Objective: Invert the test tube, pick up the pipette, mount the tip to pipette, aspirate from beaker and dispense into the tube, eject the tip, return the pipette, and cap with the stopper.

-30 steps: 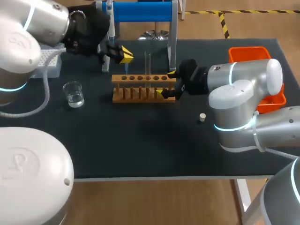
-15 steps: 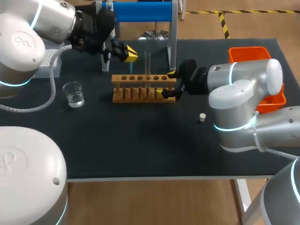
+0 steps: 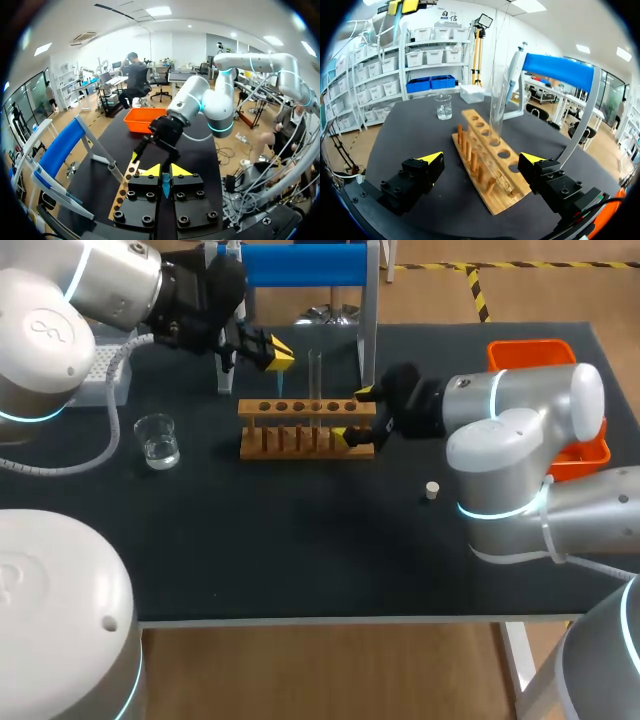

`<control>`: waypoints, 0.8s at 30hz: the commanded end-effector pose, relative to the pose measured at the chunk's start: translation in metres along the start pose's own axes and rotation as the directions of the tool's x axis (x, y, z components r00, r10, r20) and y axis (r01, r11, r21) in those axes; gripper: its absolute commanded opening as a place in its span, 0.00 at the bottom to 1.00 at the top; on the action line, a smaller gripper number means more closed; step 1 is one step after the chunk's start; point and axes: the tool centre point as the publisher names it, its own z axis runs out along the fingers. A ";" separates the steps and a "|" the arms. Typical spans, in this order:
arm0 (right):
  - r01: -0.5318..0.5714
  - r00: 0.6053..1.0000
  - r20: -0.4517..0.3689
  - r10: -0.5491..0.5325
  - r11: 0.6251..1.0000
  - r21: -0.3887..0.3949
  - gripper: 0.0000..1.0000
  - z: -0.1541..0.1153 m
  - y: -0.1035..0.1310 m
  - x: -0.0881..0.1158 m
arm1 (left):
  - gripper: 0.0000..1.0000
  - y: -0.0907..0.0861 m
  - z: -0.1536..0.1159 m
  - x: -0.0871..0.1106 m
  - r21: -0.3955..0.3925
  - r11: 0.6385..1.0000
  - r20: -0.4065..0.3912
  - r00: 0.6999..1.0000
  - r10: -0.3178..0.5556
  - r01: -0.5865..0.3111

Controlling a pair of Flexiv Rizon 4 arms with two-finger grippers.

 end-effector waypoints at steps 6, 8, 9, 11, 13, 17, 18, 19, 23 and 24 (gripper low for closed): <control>0.052 0.995 -0.082 -0.060 0.994 -0.100 1.00 -0.055 0.006 0.017 | 0.00 -0.001 -0.001 0.000 -0.004 1.000 -0.003 1.000 -0.001 0.001; 0.081 0.990 -0.102 -0.095 0.988 -0.128 1.00 -0.060 0.008 0.023 | 0.00 -0.001 -0.001 0.000 -0.004 1.000 -0.003 1.000 -0.001 0.001; 0.086 0.988 -0.112 -0.102 0.987 -0.139 1.00 -0.061 0.010 0.025 | 0.00 -0.001 -0.001 0.000 -0.004 1.000 -0.003 1.000 -0.001 0.001; 0.069 0.980 -0.173 -0.101 0.981 -0.180 1.00 -0.063 0.014 0.030 | 0.00 -0.001 -0.001 0.000 -0.004 1.000 -0.003 1.000 -0.001 0.001; 0.070 0.973 -0.203 -0.112 0.976 -0.204 1.00 -0.065 0.020 0.035 | 0.00 -0.001 -0.001 0.000 -0.004 1.000 -0.003 1.000 -0.001 0.001; 0.108 0.955 -0.245 -0.169 0.964 -0.242 1.00 -0.065 0.032 0.047 | 0.00 -0.001 -0.001 0.000 -0.004 1.000 -0.003 1.000 -0.001 0.001; 0.115 0.951 -0.252 -0.179 0.961 -0.250 1.00 -0.064 0.035 0.049 | 0.00 -0.001 -0.001 0.000 -0.004 1.000 -0.003 1.000 -0.001 0.001; 0.119 0.947 -0.259 -0.188 0.959 -0.257 1.00 -0.063 0.038 0.051 | 0.00 -0.001 -0.001 0.000 -0.004 1.000 -0.003 1.000 -0.001 0.001; 0.121 0.934 -0.292 -0.207 0.950 -0.287 1.00 -0.055 0.052 0.059 | 0.00 -0.001 -0.001 0.000 -0.004 1.000 -0.003 1.000 -0.001 0.001; 0.119 0.930 -0.301 -0.212 0.947 -0.298 1.00 -0.052 0.056 0.061 | 0.00 -0.001 -0.001 0.000 -0.004 1.000 -0.003 1.000 -0.001 0.001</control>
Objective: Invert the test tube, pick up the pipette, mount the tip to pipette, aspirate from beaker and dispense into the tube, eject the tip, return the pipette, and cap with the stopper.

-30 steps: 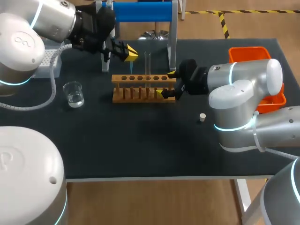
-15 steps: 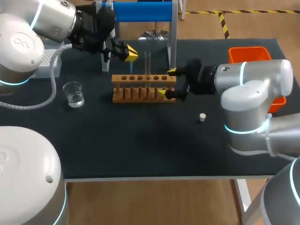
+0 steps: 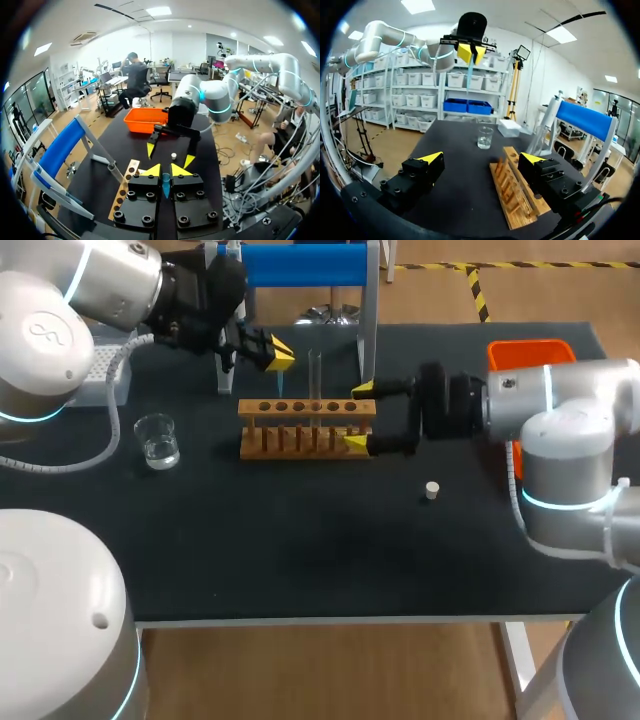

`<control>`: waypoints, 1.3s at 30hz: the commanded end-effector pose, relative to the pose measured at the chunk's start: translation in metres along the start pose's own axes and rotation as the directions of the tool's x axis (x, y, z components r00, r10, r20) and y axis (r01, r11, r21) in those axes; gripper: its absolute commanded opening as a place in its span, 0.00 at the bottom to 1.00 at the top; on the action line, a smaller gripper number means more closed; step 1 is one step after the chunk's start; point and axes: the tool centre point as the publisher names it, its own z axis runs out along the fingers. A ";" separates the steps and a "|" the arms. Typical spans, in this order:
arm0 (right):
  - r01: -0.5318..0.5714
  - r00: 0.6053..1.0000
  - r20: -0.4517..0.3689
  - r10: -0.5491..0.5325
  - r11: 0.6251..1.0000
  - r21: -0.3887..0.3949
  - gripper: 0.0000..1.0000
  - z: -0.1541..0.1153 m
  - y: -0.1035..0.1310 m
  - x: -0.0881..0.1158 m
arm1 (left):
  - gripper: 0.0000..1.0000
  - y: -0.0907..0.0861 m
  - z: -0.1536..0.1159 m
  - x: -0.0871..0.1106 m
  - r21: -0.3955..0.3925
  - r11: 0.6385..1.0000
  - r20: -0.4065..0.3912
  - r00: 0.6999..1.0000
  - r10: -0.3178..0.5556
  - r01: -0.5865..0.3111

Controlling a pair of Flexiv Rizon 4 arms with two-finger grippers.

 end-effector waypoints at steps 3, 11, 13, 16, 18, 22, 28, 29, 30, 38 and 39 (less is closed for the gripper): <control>-0.023 0.996 -0.084 0.018 0.998 -0.056 1.00 0.017 0.016 -0.003 | 0.00 0.000 -0.002 0.000 -0.005 1.000 -0.003 1.000 -0.001 0.001; -0.081 0.986 -0.158 0.062 0.990 -0.116 1.00 0.036 0.038 -0.003 | 0.00 0.000 -0.002 0.000 -0.005 1.000 -0.003 1.000 -0.001 0.001; -0.093 0.982 -0.178 0.068 0.987 -0.134 1.00 0.040 0.044 -0.002 | 0.00 0.000 -0.002 0.000 -0.005 1.000 -0.003 1.000 -0.001 0.001; -0.108 0.977 -0.199 0.076 0.982 -0.157 1.00 0.045 0.052 -0.002 | 0.00 0.000 -0.002 0.000 -0.005 1.000 -0.003 1.000 -0.001 0.001; -0.116 0.975 -0.208 0.078 0.978 -0.174 1.00 0.047 0.058 -0.002 | 0.00 0.000 -0.002 0.000 -0.005 1.000 -0.003 1.000 -0.001 0.001; -0.126 0.972 -0.222 0.079 0.970 -0.208 1.00 0.051 0.070 -0.002 | 0.00 0.000 -0.002 0.000 -0.005 1.000 -0.003 1.000 -0.001 0.001; -0.137 0.968 -0.239 0.076 0.958 -0.251 1.00 0.053 0.085 0.003 | 0.00 0.000 -0.002 0.000 -0.005 1.000 -0.003 1.000 -0.001 0.001; -0.137 0.968 -0.241 0.074 0.957 -0.256 1.00 0.053 0.087 0.005 | 0.00 0.000 -0.002 0.000 -0.005 1.000 -0.003 1.000 -0.001 0.001; -0.137 0.967 -0.242 0.073 0.956 -0.259 1.00 0.054 0.088 0.006 | 0.00 0.000 -0.002 0.000 -0.005 1.000 -0.003 1.000 -0.001 0.001; -0.141 0.965 -0.253 0.069 0.950 -0.280 1.00 0.055 0.097 0.017 | 0.00 0.000 -0.002 0.000 -0.005 1.000 -0.003 1.000 -0.001 0.001; -0.143 0.964 -0.256 0.069 0.949 -0.283 1.00 0.056 0.098 0.018 | 0.00 0.000 -0.002 0.000 -0.005 1.000 -0.003 1.000 -0.001 0.001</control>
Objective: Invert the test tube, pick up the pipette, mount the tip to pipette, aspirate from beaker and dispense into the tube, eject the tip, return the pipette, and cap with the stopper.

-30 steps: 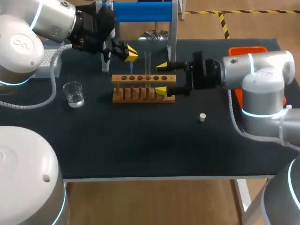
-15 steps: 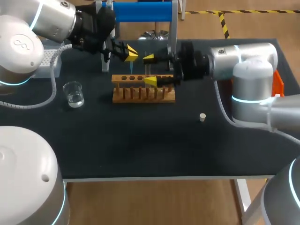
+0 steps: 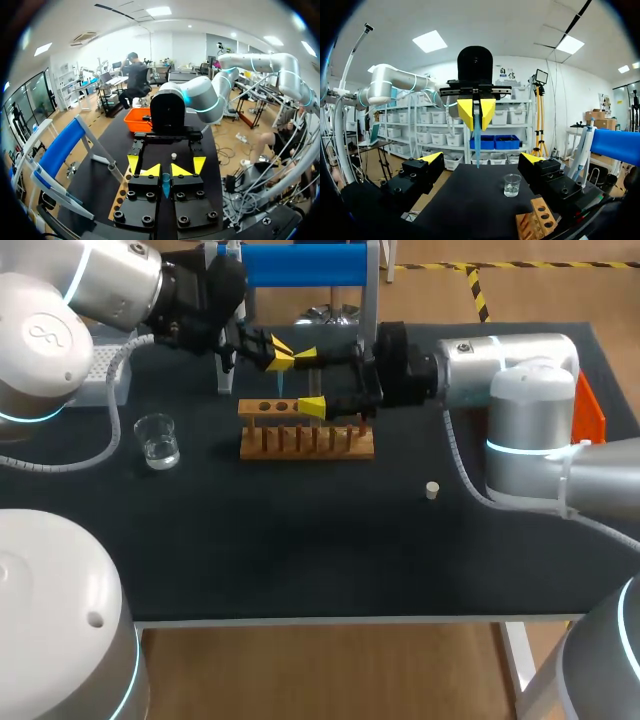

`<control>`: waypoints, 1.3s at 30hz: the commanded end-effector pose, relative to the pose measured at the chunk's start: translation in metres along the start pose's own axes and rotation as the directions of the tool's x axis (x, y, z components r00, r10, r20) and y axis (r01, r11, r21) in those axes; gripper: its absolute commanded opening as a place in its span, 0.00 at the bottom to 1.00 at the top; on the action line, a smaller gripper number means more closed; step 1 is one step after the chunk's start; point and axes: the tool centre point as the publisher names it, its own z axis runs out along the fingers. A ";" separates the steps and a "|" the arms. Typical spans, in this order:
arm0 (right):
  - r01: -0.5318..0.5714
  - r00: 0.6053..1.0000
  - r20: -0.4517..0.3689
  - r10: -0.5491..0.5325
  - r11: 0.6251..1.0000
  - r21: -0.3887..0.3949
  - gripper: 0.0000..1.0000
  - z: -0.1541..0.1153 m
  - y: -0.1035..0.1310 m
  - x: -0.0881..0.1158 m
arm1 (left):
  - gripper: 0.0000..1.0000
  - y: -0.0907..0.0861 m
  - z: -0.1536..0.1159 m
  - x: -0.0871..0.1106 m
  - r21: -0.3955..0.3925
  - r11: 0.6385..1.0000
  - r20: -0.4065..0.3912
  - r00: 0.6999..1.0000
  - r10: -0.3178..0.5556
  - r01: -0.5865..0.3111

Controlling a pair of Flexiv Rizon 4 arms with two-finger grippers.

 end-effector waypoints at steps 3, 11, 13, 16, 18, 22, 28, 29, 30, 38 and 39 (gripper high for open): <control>-0.001 1.000 -0.006 0.001 1.000 -0.013 1.00 0.006 0.004 0.007 | 0.00 -0.001 -0.002 0.000 -0.005 1.000 -0.004 1.000 -0.002 0.002; -0.003 0.999 -0.038 0.003 1.000 0.002 0.88 0.017 0.005 0.013 | 0.00 -0.001 -0.002 0.000 -0.005 1.000 -0.004 1.000 -0.002 0.002; -0.002 0.999 -0.036 0.002 1.000 0.005 0.88 0.019 0.005 0.013 | 0.00 -0.001 -0.002 0.000 -0.005 1.000 -0.004 1.000 -0.002 0.002; -0.002 1.000 -0.028 0.002 1.000 0.009 0.88 0.023 0.005 0.010 | 0.00 -0.001 -0.002 0.000 -0.005 1.000 -0.004 1.000 -0.002 0.002; -0.002 1.000 -0.025 0.003 1.000 0.013 0.87 0.025 0.005 0.008 | 0.00 -0.001 -0.002 0.000 -0.005 1.000 -0.004 1.000 -0.002 0.002; -0.006 1.000 -0.023 0.006 1.000 0.016 0.81 0.030 0.006 0.005 | 0.00 -0.001 -0.002 0.000 -0.005 1.000 -0.004 1.000 -0.002 0.002; -0.002 1.000 -0.023 0.002 1.000 0.011 0.75 0.035 0.009 0.003 | 0.00 -0.001 -0.002 0.000 -0.005 1.000 -0.004 1.000 -0.002 0.002; -0.001 1.000 -0.023 0.001 1.000 0.011 0.75 0.035 0.009 0.002 | 0.00 -0.001 -0.002 0.000 -0.005 1.000 -0.004 1.000 -0.002 0.002; 0.001 1.000 -0.024 -0.001 1.000 0.011 0.72 0.036 0.009 0.002 | 0.00 -0.001 -0.002 0.000 -0.005 1.000 -0.004 1.000 -0.002 0.002; 0.002 1.000 -0.030 -0.001 1.000 0.020 0.49 0.038 0.011 0.000 | 0.00 -0.001 -0.002 0.000 -0.005 1.000 -0.004 1.000 -0.002 0.002; 0.002 1.000 -0.031 -0.002 1.000 0.020 0.48 0.038 0.011 0.000 | 0.00 -0.001 -0.002 0.000 -0.005 1.000 -0.004 1.000 -0.002 0.002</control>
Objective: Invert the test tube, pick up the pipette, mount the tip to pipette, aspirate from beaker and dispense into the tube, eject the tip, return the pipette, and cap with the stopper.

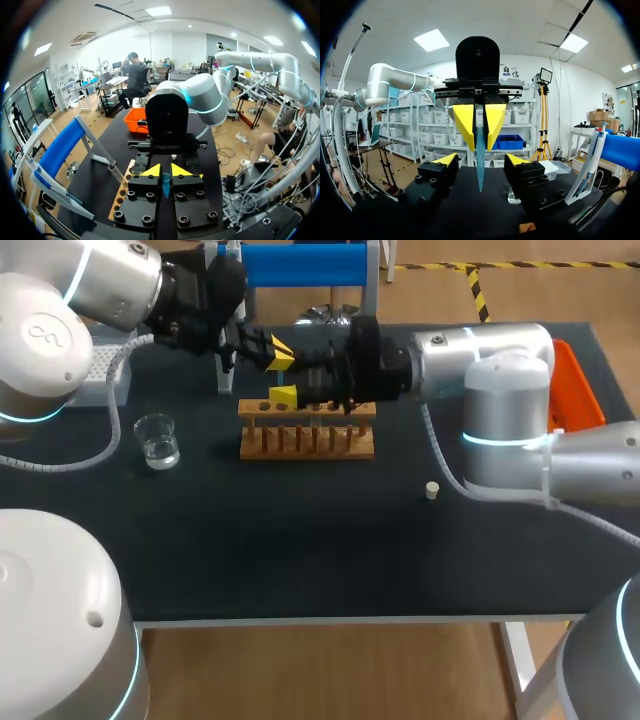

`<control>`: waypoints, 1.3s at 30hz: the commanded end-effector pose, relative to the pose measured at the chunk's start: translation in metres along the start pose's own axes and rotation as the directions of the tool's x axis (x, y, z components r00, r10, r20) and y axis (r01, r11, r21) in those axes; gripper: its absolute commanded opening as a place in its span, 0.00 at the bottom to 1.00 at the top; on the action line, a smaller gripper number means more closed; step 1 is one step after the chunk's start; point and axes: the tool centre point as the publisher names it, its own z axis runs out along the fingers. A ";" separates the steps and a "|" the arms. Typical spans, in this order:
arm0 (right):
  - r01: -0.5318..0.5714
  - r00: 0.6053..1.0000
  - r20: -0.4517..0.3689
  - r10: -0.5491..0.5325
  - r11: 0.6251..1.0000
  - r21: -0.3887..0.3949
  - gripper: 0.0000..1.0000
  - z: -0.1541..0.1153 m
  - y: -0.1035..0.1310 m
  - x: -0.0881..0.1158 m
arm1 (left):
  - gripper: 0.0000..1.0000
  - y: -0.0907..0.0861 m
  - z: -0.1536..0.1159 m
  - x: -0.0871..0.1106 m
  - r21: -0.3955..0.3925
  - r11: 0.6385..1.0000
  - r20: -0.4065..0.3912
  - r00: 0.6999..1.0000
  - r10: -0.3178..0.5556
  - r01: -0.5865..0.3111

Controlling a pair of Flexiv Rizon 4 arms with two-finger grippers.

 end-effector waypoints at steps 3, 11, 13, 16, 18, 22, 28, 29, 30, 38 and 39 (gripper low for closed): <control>0.001 1.000 -0.008 -0.001 1.000 0.009 0.47 0.001 0.002 -0.002 | 0.00 -0.001 -0.002 0.000 -0.005 1.000 -0.004 1.000 -0.002 0.001; 0.006 1.000 -0.019 -0.006 1.000 0.013 0.45 0.002 0.003 0.000 | 0.00 -0.001 -0.002 0.000 -0.005 1.000 -0.004 1.000 -0.002 0.001; 0.000 1.000 -0.030 0.001 1.000 0.013 0.45 0.002 0.004 0.001 | 0.00 -0.001 -0.002 0.000 -0.005 1.000 -0.004 1.000 -0.002 0.001; -0.009 0.999 -0.036 0.009 1.000 0.011 0.44 0.001 0.004 0.001 | 0.00 -0.001 -0.002 0.000 -0.005 1.000 -0.004 1.000 -0.002 0.001; -0.009 0.999 -0.036 0.009 1.000 0.011 0.38 0.000 0.004 0.002 | 0.00 -0.001 -0.002 0.000 -0.005 1.000 -0.004 1.000 -0.002 0.001; -0.007 0.999 -0.037 0.007 1.000 0.010 0.18 0.000 0.004 0.003 | 0.00 -0.001 -0.002 0.000 -0.005 1.000 -0.004 1.000 -0.002 0.001; -0.005 0.999 -0.038 0.005 1.000 0.008 0.00 0.000 0.004 0.004 | 0.00 -0.001 -0.002 0.000 -0.005 1.000 -0.004 1.000 -0.002 0.001; -0.005 0.999 -0.038 0.005 1.000 0.009 0.00 0.000 0.004 0.004 | 0.00 -0.001 -0.002 0.000 -0.005 1.000 -0.004 1.000 -0.002 0.001; -0.004 0.999 -0.038 0.005 1.000 0.009 0.00 0.000 0.004 0.004 | 0.00 -0.001 -0.002 0.000 -0.005 1.000 -0.004 1.000 -0.002 0.001; -0.004 0.999 -0.034 0.004 1.000 0.012 0.00 -0.004 0.003 0.005 | 1.00 -0.001 -0.002 0.000 -0.005 1.000 -0.004 1.000 -0.002 0.001; -0.002 0.999 -0.033 0.002 1.000 0.014 0.00 -0.007 0.002 0.006 | 1.00 -0.001 -0.002 0.000 -0.005 1.000 -0.004 1.000 -0.002 0.001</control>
